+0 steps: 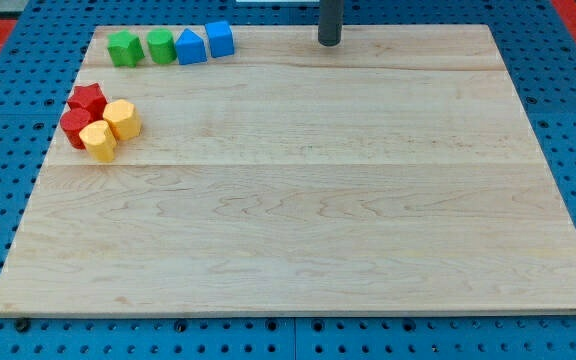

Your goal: Slightly move the blue cube to the right side

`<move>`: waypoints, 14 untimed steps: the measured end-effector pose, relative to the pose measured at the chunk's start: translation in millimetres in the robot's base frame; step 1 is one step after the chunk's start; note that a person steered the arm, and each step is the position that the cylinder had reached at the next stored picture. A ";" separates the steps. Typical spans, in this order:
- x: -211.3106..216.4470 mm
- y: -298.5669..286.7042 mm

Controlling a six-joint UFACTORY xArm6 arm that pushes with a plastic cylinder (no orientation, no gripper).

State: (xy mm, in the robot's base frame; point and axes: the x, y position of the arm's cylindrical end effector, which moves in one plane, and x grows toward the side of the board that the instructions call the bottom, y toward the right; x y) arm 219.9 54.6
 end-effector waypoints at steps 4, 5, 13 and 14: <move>11.6 -32.9; -16.9 -69.3; 45.7 -194.9; 50.8 -202.0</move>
State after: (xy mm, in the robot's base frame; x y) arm 270.6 -147.4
